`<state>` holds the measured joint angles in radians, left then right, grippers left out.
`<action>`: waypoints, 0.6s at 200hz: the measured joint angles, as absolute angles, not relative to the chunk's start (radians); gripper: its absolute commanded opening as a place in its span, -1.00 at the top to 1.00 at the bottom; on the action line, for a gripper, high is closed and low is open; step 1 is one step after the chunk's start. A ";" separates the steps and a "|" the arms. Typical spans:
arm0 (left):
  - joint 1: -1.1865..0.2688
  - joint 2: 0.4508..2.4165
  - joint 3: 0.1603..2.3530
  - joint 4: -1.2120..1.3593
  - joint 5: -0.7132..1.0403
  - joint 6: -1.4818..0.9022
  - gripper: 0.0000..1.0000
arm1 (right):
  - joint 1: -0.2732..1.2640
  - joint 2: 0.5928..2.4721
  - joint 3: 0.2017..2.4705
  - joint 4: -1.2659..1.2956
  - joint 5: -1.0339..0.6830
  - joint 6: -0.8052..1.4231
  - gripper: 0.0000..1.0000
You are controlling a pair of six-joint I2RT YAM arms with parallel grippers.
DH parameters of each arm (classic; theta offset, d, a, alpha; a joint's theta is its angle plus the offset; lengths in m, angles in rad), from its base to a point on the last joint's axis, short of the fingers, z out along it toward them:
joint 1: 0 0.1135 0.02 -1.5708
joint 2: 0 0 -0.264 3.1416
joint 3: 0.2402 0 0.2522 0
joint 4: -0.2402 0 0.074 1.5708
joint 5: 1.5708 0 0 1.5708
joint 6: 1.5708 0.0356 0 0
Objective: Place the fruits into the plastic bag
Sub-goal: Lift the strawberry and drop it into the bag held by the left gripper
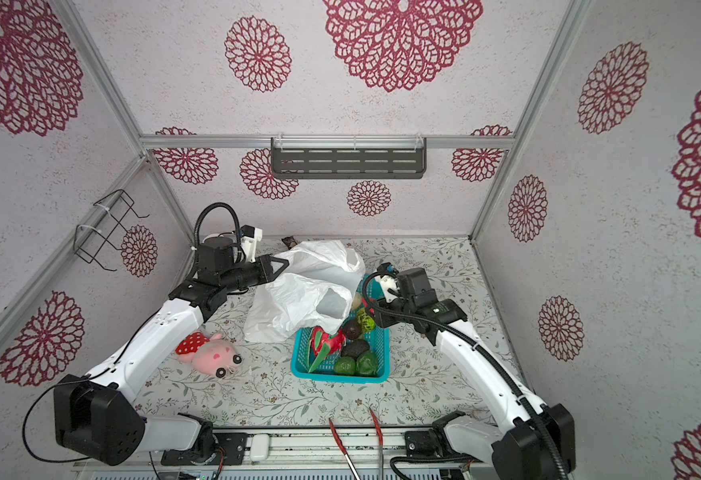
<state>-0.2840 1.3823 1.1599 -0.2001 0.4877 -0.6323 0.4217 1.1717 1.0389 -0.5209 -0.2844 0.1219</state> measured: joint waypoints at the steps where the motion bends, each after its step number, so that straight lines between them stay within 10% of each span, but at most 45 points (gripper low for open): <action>1: -0.284 1.382 1.160 -0.200 0.488 -0.632 1.00 | 0.421 1.172 1.039 -0.520 -0.286 0.122 0.41; 120: -0.283 1.383 1.150 -0.145 0.559 -0.688 1.00 | 0.640 1.538 1.278 -0.178 -0.414 0.204 0.34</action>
